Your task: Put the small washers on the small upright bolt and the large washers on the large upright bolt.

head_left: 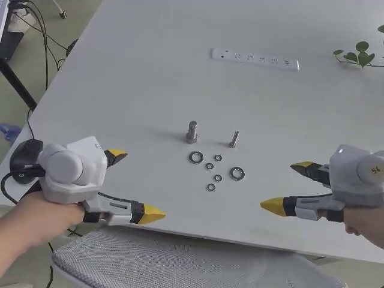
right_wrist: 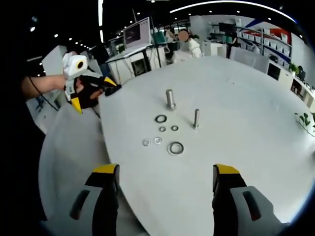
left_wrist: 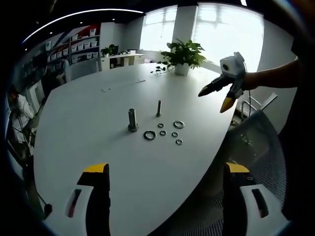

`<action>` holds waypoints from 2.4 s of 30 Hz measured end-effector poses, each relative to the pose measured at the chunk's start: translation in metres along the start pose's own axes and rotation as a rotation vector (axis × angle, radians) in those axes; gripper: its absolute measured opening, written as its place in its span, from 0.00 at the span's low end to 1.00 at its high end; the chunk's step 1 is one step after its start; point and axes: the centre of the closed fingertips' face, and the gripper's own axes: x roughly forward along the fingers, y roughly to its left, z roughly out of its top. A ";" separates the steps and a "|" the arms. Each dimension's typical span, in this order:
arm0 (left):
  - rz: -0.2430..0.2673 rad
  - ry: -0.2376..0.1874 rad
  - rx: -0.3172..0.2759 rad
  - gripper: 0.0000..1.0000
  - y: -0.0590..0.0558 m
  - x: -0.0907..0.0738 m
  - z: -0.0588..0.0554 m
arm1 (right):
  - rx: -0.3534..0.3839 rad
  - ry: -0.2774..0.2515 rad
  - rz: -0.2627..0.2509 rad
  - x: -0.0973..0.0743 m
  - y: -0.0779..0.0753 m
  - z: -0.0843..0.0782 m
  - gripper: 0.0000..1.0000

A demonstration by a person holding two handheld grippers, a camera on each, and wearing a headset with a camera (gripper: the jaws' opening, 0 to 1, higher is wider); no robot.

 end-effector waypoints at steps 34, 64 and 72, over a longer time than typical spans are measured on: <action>-0.021 0.015 -0.004 0.94 0.006 0.009 -0.001 | -0.193 0.210 0.057 0.061 -0.021 0.021 0.61; -0.025 0.044 0.015 0.92 0.006 0.012 -0.013 | -0.451 0.404 0.161 0.095 -0.016 0.002 0.48; -0.025 0.048 0.030 0.90 0.007 0.012 -0.014 | -0.517 0.439 0.172 0.101 -0.016 -0.005 0.43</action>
